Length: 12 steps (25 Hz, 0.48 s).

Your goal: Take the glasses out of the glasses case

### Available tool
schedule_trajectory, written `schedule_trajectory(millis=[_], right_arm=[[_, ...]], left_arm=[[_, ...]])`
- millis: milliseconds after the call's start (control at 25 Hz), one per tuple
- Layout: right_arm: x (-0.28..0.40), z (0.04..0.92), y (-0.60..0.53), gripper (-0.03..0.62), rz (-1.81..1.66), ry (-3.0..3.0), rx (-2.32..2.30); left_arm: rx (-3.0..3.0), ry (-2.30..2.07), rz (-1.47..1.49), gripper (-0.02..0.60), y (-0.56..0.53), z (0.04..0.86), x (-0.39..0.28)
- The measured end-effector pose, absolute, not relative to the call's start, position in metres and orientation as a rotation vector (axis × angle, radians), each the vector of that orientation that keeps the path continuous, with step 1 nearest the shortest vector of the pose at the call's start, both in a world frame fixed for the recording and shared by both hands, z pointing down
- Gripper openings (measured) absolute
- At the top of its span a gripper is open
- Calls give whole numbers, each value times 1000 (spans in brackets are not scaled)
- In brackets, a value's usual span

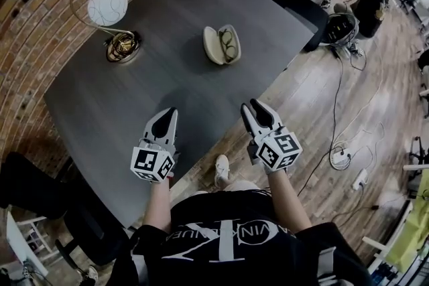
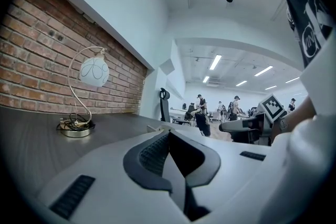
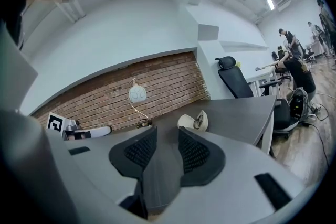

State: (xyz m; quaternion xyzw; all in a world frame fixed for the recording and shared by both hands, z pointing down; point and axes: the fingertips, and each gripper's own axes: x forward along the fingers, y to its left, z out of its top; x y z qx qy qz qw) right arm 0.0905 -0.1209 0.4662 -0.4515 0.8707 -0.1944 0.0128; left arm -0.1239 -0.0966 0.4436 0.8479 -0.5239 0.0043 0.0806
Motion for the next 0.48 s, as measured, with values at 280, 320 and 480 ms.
schedule_trajectory(millis=[280, 320, 480], right_arm=[[86, 474, -160, 115, -660, 2752, -1351], [84, 476, -164, 115, -661, 2768, -1344], [73, 485, -180, 115, -633, 2856, -1318]], left_arm=[[2507, -1601, 36, 15, -127, 447, -116], [2502, -1608, 37, 15, -131, 448, -116], [2480, -1632, 32, 15, -140, 450, -117]])
